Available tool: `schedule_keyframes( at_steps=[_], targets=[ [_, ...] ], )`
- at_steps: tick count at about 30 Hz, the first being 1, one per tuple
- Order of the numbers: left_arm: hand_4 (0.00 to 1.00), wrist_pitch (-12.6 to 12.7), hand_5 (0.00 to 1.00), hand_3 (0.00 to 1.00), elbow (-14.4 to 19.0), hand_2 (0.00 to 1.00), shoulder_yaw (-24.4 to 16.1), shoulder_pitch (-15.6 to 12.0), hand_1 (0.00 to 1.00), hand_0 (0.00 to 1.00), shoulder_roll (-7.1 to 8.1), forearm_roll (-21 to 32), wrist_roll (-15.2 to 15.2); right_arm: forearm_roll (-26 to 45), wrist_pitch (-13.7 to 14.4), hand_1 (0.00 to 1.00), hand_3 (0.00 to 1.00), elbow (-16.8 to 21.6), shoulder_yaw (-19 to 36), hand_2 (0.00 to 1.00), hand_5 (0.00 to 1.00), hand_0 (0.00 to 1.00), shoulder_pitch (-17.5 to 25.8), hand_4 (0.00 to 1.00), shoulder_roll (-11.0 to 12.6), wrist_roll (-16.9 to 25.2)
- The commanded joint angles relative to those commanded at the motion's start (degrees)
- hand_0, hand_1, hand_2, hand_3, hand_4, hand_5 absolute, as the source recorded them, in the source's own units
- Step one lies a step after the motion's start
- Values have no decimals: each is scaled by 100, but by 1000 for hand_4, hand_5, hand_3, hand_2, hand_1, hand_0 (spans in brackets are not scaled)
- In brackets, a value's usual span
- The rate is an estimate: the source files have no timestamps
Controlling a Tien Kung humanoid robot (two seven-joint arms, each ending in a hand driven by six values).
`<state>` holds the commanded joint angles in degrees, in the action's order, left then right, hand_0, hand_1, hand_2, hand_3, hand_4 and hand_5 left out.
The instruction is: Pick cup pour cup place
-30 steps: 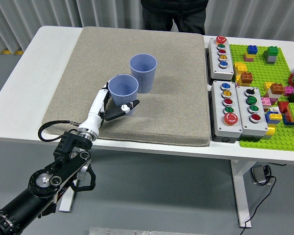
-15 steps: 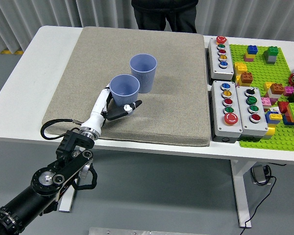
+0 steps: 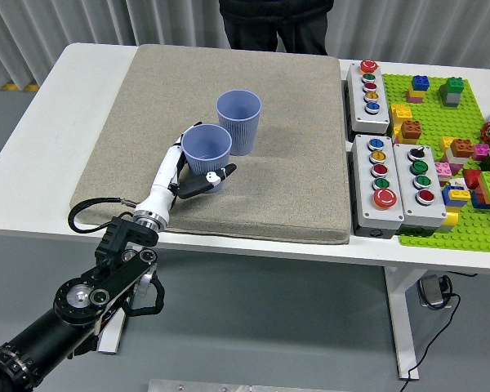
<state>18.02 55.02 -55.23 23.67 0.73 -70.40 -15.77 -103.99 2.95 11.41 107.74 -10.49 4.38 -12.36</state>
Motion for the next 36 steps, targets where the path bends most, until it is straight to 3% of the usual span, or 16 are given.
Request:
schedule_keyframes(
  at_steps=[3,4,9,10,21,22,30,36],
  targets=[
    [972,42,301,840,-6,840,7,-4,792,815,-2,22,-10,13,3,705,627,1,-5,654,316,700,-1,19,-1,-3],
    [969,51,294,688,-6,658,14,-3,671,746,-3,23,-13,8,3,705,627,1,-3,653,317,700,-3,20,-1,-3],
    [969,49,294,688,-6,658,34,6,671,746,-17,30,-28,-5,-2,705,627,3,7,653,317,700,-13,20,1,-5],
    [965,49,282,604,-7,618,37,8,644,723,-18,31,-29,0,-2,705,627,3,5,654,317,700,-15,21,2,-6],
    [965,91,286,585,0,587,71,2,631,708,-23,45,-79,3,-5,704,627,5,3,654,317,701,-22,21,2,-9],
    [950,99,251,530,0,532,73,-4,548,594,-24,46,-89,2,-6,704,627,5,4,654,317,700,-20,22,2,-9],
    [947,157,250,516,97,523,-1,-100,531,574,-24,-62,-123,-20,-9,704,627,6,18,654,316,700,15,22,-4,-8],
    [941,138,235,514,262,525,-172,-108,530,568,142,-193,-71,-4,-1,704,627,5,19,654,316,701,37,22,-2,-5]
  ],
)
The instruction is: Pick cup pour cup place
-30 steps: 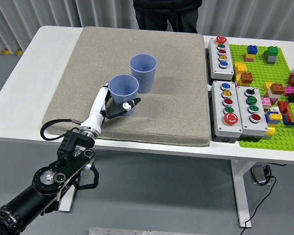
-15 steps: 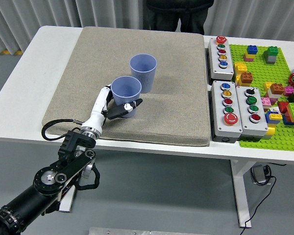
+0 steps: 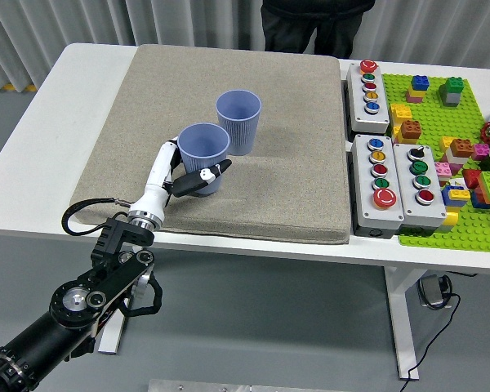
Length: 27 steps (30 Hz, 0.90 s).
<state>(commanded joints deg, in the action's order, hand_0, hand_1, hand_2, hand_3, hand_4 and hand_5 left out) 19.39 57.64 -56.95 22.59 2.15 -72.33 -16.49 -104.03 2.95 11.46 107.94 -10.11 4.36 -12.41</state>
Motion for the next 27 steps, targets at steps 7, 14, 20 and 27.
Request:
schedule_keyframes(
  at_steps=[7,14,20,27],
  targets=[
    [938,-16,230,511,165,529,-98,193,535,569,378,-7,63,11,6,704,627,0,7,654,315,700,35,23,13,6],
    [933,-51,224,507,261,529,-80,431,535,566,595,-263,232,37,14,704,628,-1,2,654,315,701,59,23,19,10],
    [931,-179,222,508,142,528,109,791,532,561,859,-807,564,96,23,704,628,-6,-29,654,315,701,30,23,35,15],
    [923,-370,208,506,-282,528,428,1420,531,562,1135,-1071,851,175,35,704,628,-9,-79,654,315,701,-19,24,57,16]
  ],
)
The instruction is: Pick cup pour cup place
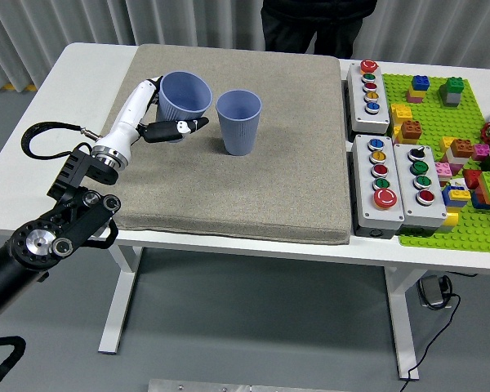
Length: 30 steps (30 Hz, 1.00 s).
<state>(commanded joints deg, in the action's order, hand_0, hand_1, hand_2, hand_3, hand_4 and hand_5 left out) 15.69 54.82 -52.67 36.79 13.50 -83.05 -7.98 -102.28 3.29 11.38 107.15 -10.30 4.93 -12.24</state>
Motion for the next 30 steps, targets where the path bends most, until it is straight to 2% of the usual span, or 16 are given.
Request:
schedule_keyframes(
  at_steps=[8,16,23,30],
  targets=[
    [913,-242,193,505,-84,519,128,387,524,553,78,-963,570,22,6,704,628,1,-9,654,313,700,-18,25,10,-4],
    [912,-366,192,506,-91,518,232,678,526,551,52,-1480,797,42,10,704,628,1,-22,654,313,700,-52,25,22,-5],
    [910,-507,187,506,-103,518,423,957,527,551,51,-2340,1049,87,17,704,628,-2,-48,654,312,701,-78,25,35,0],
    [906,-729,185,505,-163,516,639,1157,528,551,65,-2879,1239,101,19,705,628,-3,-51,654,312,700,-85,26,45,2]
  ],
)
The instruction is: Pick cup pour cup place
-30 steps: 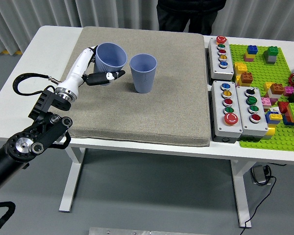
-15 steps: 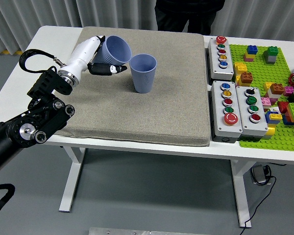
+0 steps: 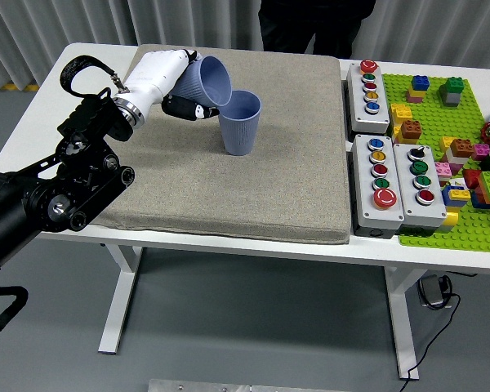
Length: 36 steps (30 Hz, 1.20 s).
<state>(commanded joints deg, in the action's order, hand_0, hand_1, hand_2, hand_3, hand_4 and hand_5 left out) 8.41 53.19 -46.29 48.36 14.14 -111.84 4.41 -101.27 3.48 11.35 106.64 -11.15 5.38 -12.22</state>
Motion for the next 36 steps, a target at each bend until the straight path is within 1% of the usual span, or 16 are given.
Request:
schedule_keyframes(
  at_steps=[2,5,10,17,20,22,30,36],
  targets=[
    [906,-79,185,505,3,514,28,45,527,550,-1,-204,41,-11,-1,705,628,4,5,654,311,700,0,26,-1,-7],
    [906,-118,185,505,9,514,68,104,527,550,-2,-411,85,-28,-4,705,628,6,14,654,311,700,-2,26,0,-12],
    [903,-197,182,504,37,509,97,220,526,548,12,-960,147,-46,-8,705,628,5,21,654,311,700,-8,27,9,-10],
    [900,-266,178,504,19,510,170,285,524,545,17,-1193,211,-56,-12,704,629,5,21,654,310,700,2,27,10,-9],
    [898,-302,176,503,40,509,224,316,525,543,19,-1576,349,-77,-15,705,629,5,29,654,310,700,12,27,10,-7],
    [898,-310,176,503,48,509,240,325,525,543,19,-1742,401,-85,-16,705,629,5,33,654,310,700,19,27,9,-8],
    [897,-313,175,501,7,508,325,354,525,543,23,-1816,444,-115,-19,704,629,8,45,654,309,700,42,27,4,-14],
    [896,-279,175,500,59,507,325,395,525,542,25,-1816,509,-129,-22,705,629,7,55,654,309,700,35,27,7,-11]
  ],
)
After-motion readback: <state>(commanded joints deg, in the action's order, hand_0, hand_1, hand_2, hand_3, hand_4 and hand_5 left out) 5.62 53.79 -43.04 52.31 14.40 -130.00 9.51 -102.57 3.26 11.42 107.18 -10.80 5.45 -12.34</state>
